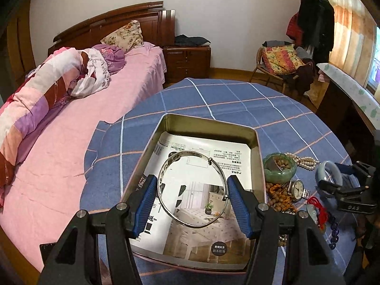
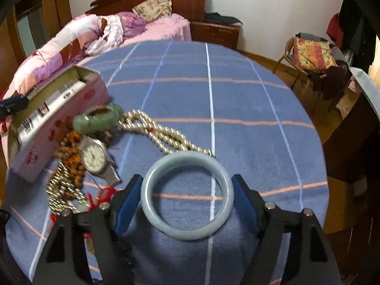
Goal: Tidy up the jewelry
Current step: 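Lower the silver bangle into the tin and open the left gripper, then carry the pale jade bangle into the tin and release with right gripper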
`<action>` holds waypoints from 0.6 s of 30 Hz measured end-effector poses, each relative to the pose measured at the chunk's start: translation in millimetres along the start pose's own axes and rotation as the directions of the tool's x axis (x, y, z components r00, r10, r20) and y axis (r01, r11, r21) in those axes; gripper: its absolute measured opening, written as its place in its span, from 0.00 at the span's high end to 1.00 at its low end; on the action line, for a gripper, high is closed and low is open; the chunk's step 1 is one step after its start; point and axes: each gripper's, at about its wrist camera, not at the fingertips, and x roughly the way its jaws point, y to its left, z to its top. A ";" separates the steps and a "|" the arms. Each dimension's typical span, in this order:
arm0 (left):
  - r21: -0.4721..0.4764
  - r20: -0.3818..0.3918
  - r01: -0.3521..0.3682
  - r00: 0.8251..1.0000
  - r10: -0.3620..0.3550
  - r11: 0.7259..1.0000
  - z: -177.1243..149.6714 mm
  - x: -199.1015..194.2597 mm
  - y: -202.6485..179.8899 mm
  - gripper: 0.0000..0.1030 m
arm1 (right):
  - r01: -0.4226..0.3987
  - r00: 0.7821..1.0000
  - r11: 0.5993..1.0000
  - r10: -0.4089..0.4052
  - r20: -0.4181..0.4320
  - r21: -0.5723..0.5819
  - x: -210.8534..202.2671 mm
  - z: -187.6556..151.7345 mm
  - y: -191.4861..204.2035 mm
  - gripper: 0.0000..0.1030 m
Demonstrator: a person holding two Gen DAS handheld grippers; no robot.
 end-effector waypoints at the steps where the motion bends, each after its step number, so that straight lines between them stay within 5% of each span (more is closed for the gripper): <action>1: -0.002 0.001 0.000 1.000 0.000 1.000 0.1 0.4 0.9 0.41 | -0.004 1.000 1.000 0.004 0.015 -0.005 -5.1 4.5 1.7 0.24; 10: -0.037 0.003 0.012 1.000 -0.012 0.999 8.4 13.3 6.1 0.41 | -0.106 0.986 0.985 0.121 0.113 -0.133 -20.8 60.6 62.5 0.24; 18: -0.051 -0.035 0.007 0.999 -0.009 0.999 6.5 31.6 13.9 0.41 | -0.182 0.967 0.956 0.216 0.134 -0.228 9.5 97.3 125.6 0.24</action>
